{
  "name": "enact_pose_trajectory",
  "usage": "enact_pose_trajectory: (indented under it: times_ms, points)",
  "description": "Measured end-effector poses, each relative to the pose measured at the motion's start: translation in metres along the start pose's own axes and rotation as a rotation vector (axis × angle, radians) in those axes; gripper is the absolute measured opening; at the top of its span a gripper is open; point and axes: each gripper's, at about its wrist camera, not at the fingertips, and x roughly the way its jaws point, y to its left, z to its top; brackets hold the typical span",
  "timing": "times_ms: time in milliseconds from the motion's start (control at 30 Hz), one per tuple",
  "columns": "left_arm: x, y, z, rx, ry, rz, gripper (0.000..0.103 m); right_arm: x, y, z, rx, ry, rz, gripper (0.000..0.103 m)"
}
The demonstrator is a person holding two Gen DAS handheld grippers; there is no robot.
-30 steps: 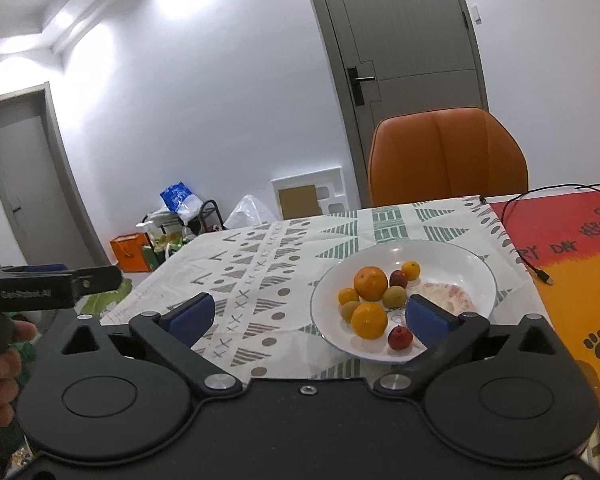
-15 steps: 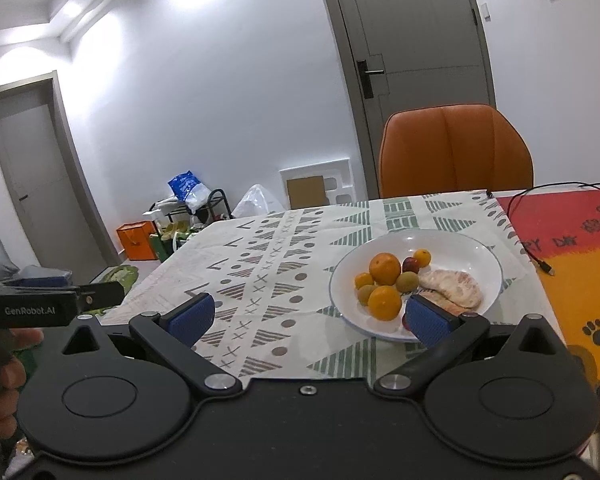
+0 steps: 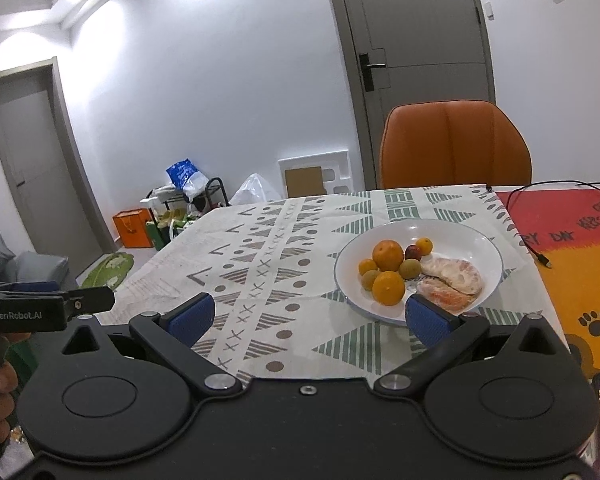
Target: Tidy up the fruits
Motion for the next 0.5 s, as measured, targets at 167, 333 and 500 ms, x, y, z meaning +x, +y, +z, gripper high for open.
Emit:
enact_pose_trajectory:
  times_ms: [167,333,500]
  points:
    - [-0.003,0.004,-0.008,0.011,-0.002,0.018,0.101,0.001,0.004,-0.005,-0.009,0.009,0.004,0.103]
    - [-0.007,0.01,-0.011,-0.003,-0.009,0.025,0.101,0.001,0.004,-0.01,-0.009,0.008,0.001,0.103]
    - [-0.01,0.015,-0.011,-0.009,-0.016,0.038,0.101,0.001,0.005,-0.011,-0.011,0.009,0.004,0.103]
